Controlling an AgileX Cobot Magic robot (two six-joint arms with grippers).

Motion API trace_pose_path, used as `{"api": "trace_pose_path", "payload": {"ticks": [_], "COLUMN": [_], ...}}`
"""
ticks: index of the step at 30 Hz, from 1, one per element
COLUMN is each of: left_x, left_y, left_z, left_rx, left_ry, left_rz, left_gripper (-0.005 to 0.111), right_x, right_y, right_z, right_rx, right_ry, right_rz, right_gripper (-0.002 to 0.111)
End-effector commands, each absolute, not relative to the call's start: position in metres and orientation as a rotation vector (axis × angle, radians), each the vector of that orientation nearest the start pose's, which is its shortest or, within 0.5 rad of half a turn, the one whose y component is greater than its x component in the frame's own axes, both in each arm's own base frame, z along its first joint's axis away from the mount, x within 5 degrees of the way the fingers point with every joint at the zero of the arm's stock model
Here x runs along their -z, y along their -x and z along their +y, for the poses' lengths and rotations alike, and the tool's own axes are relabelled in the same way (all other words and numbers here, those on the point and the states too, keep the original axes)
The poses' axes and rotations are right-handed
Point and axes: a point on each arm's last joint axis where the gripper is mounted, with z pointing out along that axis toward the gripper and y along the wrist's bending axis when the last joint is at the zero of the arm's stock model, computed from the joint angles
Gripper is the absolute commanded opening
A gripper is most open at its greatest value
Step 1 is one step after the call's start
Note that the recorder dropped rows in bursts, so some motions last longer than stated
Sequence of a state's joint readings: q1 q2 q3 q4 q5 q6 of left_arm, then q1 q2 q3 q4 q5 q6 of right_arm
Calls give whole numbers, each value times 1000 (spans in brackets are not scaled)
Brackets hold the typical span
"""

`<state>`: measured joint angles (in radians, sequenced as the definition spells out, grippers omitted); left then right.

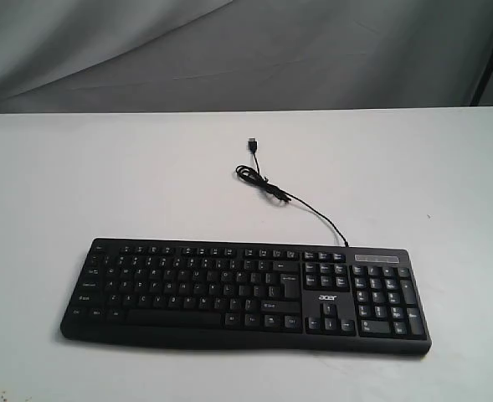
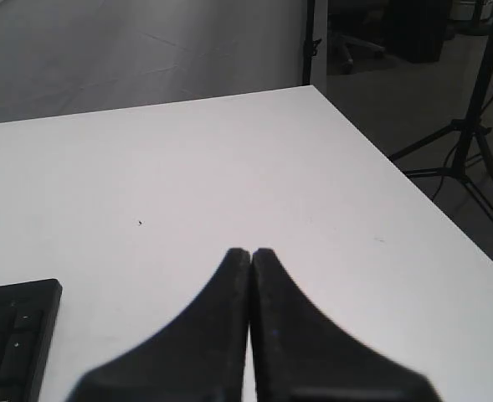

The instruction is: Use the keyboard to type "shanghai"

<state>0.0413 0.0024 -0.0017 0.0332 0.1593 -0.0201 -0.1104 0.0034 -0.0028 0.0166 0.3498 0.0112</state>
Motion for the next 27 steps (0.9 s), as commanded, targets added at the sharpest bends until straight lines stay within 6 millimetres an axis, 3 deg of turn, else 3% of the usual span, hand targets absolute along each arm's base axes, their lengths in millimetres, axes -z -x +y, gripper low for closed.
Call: {"api": "trace_pose_path", "payload": {"ticks": [1,16,19,22,27], "left_x": [-199,-199,-199,-199,-199], "left_y": [-56,-56,-56,-56,-56], "left_z": [2,2,2,2,2], "left_rx": [-39,-39,-39,-39,-39], "left_ry": [24,24,24,24,24], "left_rz": [1637,1637,1637,1637,1637], "left_gripper": [0,0,0,0,0], "right_x": [-182,-182,-197,-219,-241], "right_y": [-53,-53,-56,-55,-49], "right_z": [-6,-6,-8,-6,-5], "right_rx": [68,84,167,135,137], "right_ry": [-122,-109,-35,-50,-36], "right_rz": [1830,1827,1663,1416,1168], "right_gripper": [0,0,0,0,0]}}
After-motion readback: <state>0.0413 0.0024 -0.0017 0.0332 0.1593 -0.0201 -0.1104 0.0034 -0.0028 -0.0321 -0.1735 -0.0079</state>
